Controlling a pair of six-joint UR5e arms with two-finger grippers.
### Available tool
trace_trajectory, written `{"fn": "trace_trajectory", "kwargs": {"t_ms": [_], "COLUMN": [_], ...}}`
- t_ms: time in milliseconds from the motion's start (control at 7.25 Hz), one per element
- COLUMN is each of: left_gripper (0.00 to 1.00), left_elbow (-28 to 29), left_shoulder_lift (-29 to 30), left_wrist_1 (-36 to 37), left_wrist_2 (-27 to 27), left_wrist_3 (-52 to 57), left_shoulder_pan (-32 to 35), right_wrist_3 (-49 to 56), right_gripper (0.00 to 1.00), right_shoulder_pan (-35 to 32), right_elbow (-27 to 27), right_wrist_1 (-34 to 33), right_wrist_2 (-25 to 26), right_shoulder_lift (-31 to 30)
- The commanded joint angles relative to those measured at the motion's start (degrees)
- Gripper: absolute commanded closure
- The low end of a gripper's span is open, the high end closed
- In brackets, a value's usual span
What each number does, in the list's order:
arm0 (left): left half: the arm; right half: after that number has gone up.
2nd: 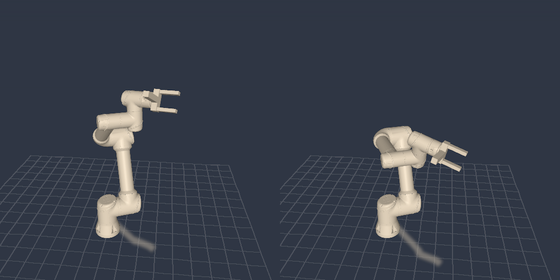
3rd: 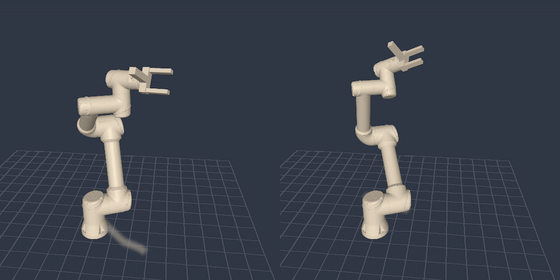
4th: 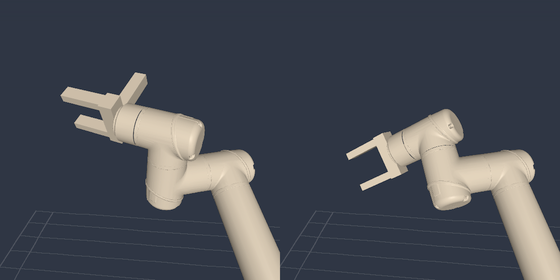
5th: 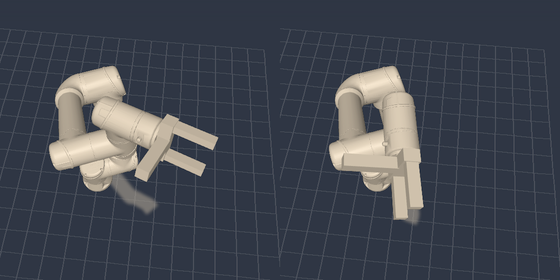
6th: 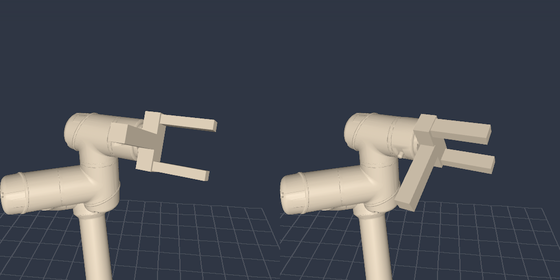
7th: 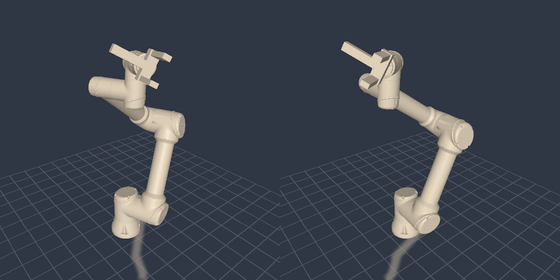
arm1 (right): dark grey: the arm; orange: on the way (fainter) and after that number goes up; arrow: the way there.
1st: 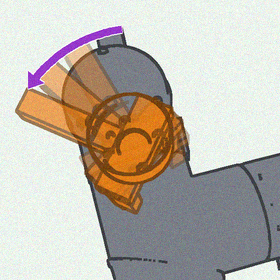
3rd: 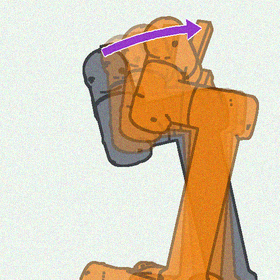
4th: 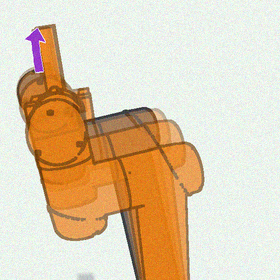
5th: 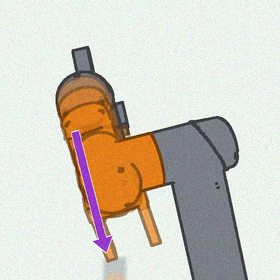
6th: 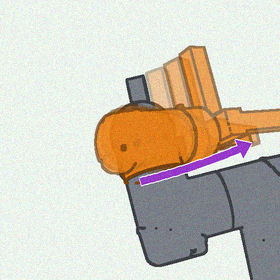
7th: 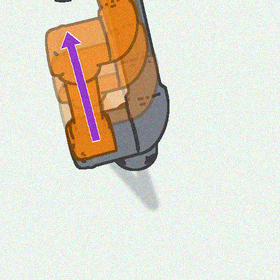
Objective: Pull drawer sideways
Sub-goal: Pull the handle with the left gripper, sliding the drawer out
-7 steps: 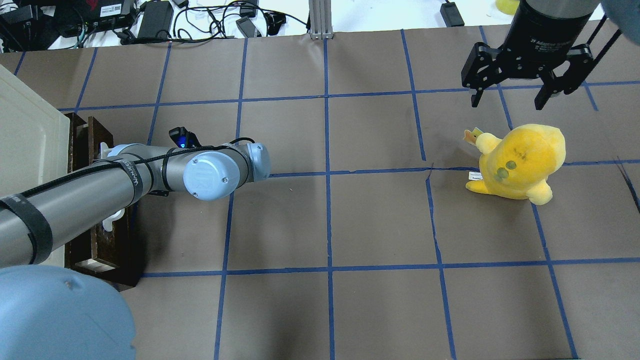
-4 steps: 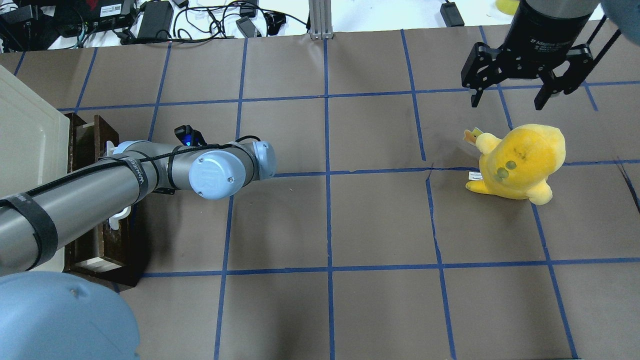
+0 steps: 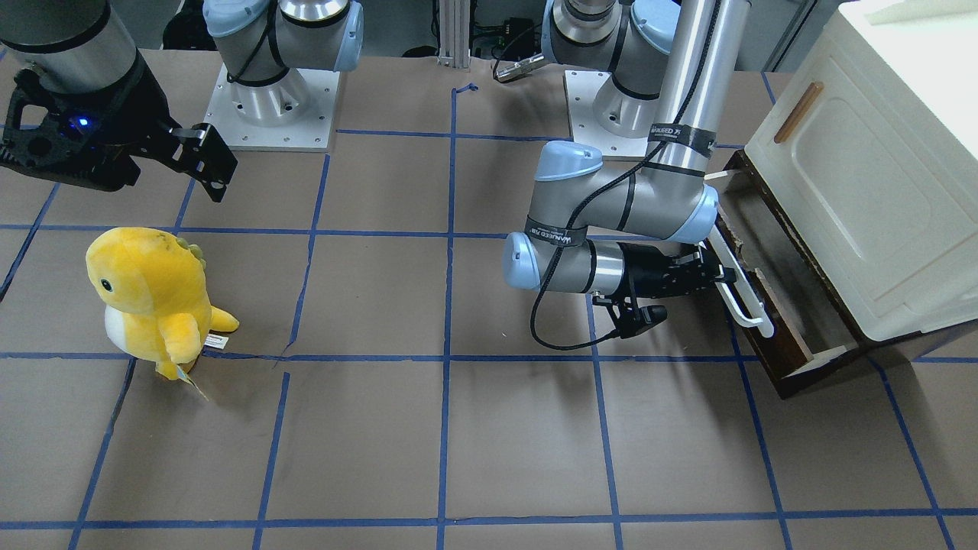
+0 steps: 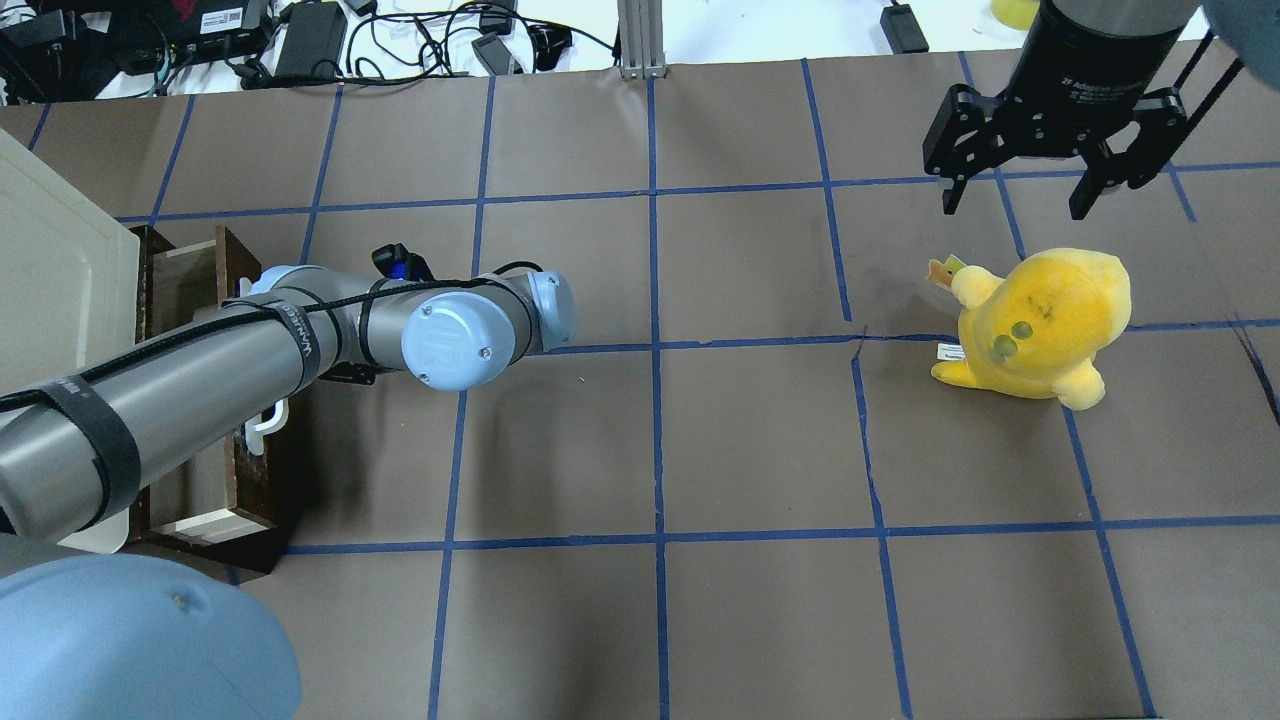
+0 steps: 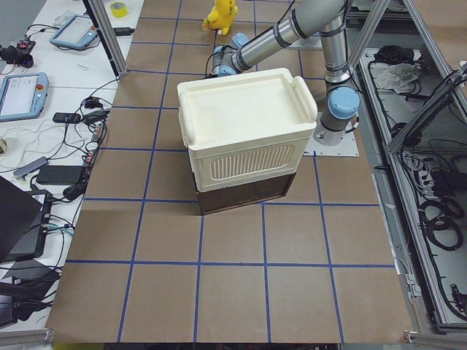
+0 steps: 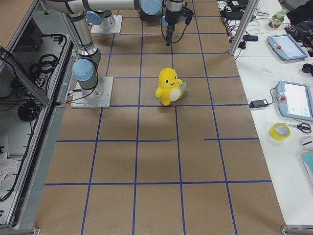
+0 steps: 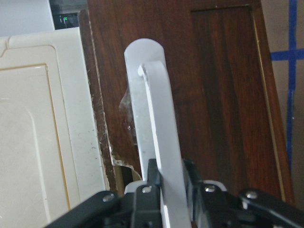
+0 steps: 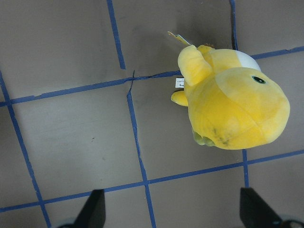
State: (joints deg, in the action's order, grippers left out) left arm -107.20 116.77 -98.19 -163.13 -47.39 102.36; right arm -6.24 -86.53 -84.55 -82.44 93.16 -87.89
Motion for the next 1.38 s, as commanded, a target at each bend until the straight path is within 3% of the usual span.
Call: {"fn": "trace_trajectory", "kwargs": {"t_ms": [0,414,552,690,828,1241], "left_gripper": [1.00,1.00,0.90,0.25,0.04,0.00], "left_elbow": [0.24,0.77,0.94,0.85,0.94,2.60], "left_shoulder_lift": [0.13,0.13,0.13,0.13,0.04,-1.18], "left_wrist_1": [0.19,0.01,-0.25,-0.42,-0.25,0.19], "left_wrist_2": [0.18,0.79,1.23,0.80,0.71,1.76], "left_wrist_3": [0.11,0.28,0.28,0.46,1.16,3.26], "left_shoulder_pan": [0.82,1.18,1.18,1.44,2.92,4.60], "right_wrist_3": [0.00,0.00,0.00,0.00,0.00,0.00], "right_gripper": [0.00,0.00,0.00,0.00,0.00,0.00], "right_shoulder_pan": [-0.04,-0.04,-0.04,-0.04,-0.04,-0.04], "right_elbow": [0.00,0.00,0.00,0.00,0.00,0.00], "right_wrist_1": [0.00,0.00,0.00,0.00,0.00,0.00], "right_wrist_2": [0.00,0.00,0.00,0.00,0.00,0.00], "right_shoulder_lift": [0.00,0.00,0.00,0.00,0.00,0.00]}}
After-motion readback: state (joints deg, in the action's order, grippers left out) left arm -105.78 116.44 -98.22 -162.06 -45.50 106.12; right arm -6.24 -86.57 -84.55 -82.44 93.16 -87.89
